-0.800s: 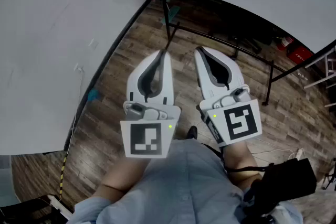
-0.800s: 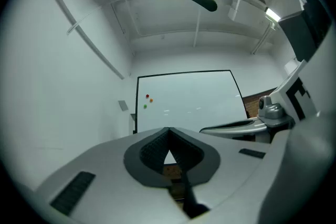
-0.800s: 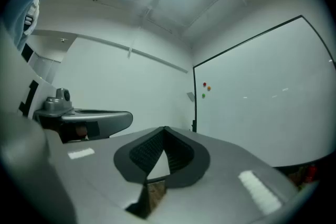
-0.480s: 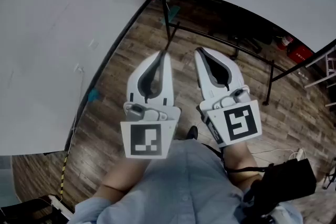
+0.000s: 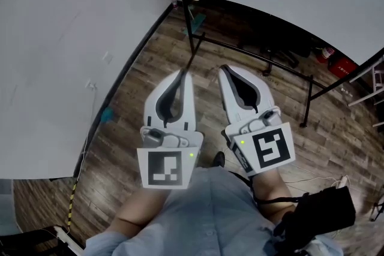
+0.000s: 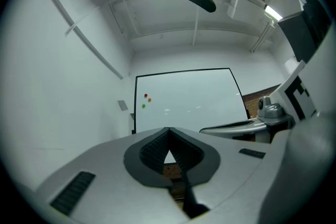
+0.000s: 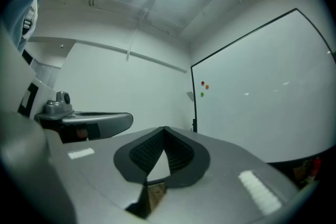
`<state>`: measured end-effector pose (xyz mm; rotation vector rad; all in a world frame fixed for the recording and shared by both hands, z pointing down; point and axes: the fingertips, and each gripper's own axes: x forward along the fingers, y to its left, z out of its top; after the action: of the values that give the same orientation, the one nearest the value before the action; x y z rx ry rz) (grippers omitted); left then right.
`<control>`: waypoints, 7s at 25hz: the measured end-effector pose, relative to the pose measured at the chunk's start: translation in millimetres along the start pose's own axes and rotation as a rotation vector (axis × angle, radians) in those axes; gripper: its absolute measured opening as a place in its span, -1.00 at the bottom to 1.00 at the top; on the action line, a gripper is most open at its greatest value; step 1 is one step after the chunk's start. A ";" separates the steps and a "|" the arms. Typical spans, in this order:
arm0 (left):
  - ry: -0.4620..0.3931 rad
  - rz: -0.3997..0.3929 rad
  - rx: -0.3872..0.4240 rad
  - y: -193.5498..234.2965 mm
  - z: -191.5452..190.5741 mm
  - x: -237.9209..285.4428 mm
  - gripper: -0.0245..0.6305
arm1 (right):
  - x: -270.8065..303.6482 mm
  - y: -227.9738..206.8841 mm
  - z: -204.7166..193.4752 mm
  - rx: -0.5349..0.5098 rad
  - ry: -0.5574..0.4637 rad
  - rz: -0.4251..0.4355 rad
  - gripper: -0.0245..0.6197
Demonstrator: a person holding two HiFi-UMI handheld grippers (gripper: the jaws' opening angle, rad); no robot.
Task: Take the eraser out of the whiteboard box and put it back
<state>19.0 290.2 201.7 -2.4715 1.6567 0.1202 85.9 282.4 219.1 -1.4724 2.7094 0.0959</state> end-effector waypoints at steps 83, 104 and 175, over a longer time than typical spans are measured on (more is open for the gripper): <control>0.042 -0.041 -0.020 222.8 -107.3 406.1 -0.91 | 424.7 -208.9 -66.7 -0.023 0.065 0.017 -0.90; 0.120 -0.074 -0.131 283.5 -165.9 476.1 -0.91 | 511.1 -210.3 -139.7 -0.082 0.305 0.118 -0.40; -0.047 -0.058 -0.049 255.8 -99.1 426.7 -0.91 | 445.9 -211.4 -39.6 -0.180 0.103 0.040 -0.52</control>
<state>-56.8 -211.3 208.8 -2.5293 1.5804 0.2119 20.4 -208.3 217.4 -1.5072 2.8798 0.2814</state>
